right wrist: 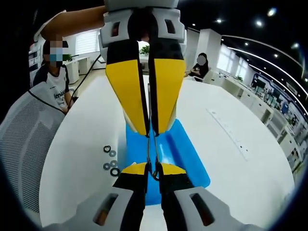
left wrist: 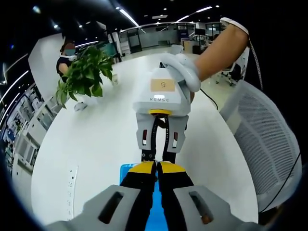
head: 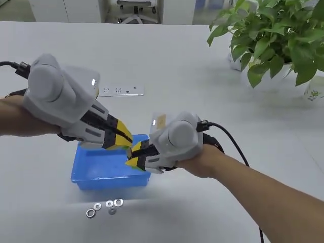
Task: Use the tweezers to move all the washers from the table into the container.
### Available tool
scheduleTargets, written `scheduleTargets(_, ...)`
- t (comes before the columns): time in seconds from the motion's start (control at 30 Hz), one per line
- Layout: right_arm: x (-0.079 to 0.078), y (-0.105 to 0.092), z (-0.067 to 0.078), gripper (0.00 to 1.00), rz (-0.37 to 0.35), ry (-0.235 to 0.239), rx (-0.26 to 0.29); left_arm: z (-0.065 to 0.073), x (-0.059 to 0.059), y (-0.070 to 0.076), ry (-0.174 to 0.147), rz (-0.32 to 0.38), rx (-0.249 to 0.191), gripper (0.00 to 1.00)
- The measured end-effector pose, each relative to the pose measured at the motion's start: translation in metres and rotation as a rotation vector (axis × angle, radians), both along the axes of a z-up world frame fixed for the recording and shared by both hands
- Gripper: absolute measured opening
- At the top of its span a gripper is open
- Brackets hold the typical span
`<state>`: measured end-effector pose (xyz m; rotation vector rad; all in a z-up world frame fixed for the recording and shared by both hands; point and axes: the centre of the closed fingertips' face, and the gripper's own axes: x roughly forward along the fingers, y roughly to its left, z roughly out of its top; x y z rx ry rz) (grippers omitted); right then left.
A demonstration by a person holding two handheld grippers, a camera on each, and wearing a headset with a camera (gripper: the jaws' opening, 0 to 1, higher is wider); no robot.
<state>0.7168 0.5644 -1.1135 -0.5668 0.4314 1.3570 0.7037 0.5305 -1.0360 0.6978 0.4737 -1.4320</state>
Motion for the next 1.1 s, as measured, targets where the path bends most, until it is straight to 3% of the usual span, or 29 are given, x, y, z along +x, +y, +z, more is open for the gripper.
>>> scheduleTargets(0.67,0.018,0.008,-0.031,0.10,0.015,0.061,-0.036,-0.030,0.022,0.008,0.055,0.020,0.006,0.06)
scheduleTargets(1.1,0.018,0.007,-0.038,0.11,0.036,0.060,-0.068,-0.036,0.024,0.009,0.066,0.016,0.003,0.06)
